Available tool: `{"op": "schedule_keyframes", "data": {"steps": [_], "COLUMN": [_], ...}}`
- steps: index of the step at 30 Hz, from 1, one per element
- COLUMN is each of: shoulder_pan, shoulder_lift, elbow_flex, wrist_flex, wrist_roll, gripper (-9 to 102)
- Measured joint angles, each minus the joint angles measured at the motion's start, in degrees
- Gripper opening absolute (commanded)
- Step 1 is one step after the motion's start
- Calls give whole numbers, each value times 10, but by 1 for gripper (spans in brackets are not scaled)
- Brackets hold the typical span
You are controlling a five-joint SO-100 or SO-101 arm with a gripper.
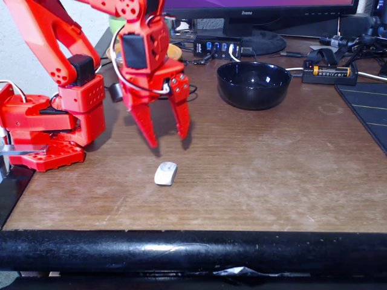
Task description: Ramasse la gomme et mets-la dans le bol.
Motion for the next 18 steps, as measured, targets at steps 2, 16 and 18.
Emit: {"op": "schedule_keyframes", "data": {"steps": [2,16,18], "shoulder_pan": [8,7,7], "shoulder_lift": [0,13,-2], "elbow_flex": [9,21,21], "wrist_flex": [-13,-62,-78], "wrist_roll": [-4,5,5], "gripper": [18,19,19]}}
